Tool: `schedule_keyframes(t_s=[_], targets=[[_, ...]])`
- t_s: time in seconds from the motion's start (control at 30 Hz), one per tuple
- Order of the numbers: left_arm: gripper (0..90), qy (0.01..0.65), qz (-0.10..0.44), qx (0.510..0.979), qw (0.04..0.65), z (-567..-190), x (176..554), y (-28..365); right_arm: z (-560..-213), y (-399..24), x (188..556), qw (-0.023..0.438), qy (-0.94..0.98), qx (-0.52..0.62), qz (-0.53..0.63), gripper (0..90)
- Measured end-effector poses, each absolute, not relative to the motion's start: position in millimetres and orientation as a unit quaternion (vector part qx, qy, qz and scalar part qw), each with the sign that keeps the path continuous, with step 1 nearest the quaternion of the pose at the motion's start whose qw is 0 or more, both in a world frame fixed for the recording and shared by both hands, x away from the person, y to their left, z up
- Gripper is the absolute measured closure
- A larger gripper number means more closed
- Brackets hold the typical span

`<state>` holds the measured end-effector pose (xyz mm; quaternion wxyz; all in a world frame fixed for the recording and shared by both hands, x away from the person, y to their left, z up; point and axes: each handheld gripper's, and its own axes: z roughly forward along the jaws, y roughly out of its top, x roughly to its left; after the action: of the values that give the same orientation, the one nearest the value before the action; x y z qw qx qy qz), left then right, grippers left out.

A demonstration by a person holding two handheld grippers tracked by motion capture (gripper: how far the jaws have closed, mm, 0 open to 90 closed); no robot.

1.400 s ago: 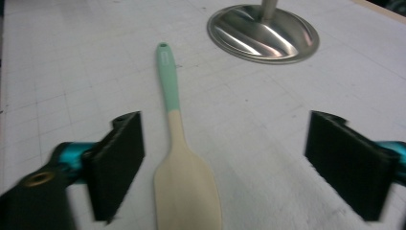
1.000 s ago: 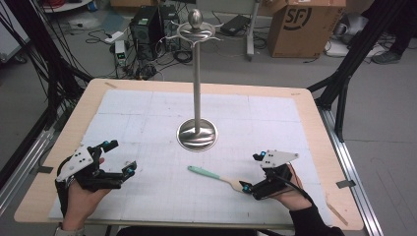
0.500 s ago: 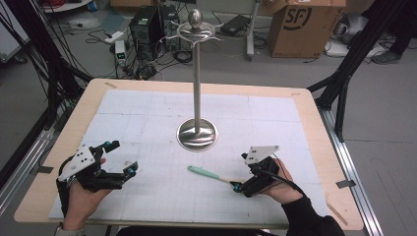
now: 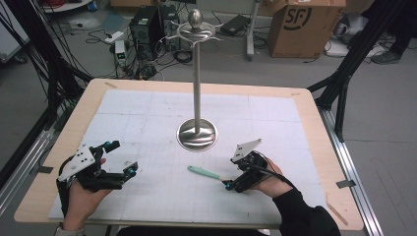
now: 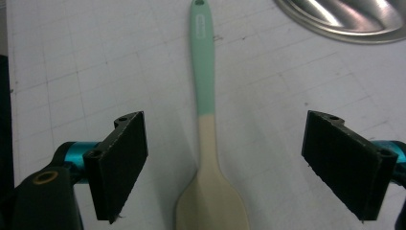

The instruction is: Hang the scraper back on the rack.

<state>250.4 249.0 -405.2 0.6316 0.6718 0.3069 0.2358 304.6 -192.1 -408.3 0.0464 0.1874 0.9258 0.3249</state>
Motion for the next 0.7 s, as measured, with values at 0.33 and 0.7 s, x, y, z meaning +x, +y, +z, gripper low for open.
schedule_keyframes(t_s=[0.33, 0.7], targets=[[1.7, 0.307, 0.237, 0.67, 0.633, -405, 250, 250, -411, -178, 309, 0.029, 0.944, 0.17, 0.281, 37.6], [1.8, 0.309, 0.238, 0.668, 0.634, -405, 250, 252, -411, -160, 313, 0.032, 0.966, 0.151, 0.208, 56.1]])
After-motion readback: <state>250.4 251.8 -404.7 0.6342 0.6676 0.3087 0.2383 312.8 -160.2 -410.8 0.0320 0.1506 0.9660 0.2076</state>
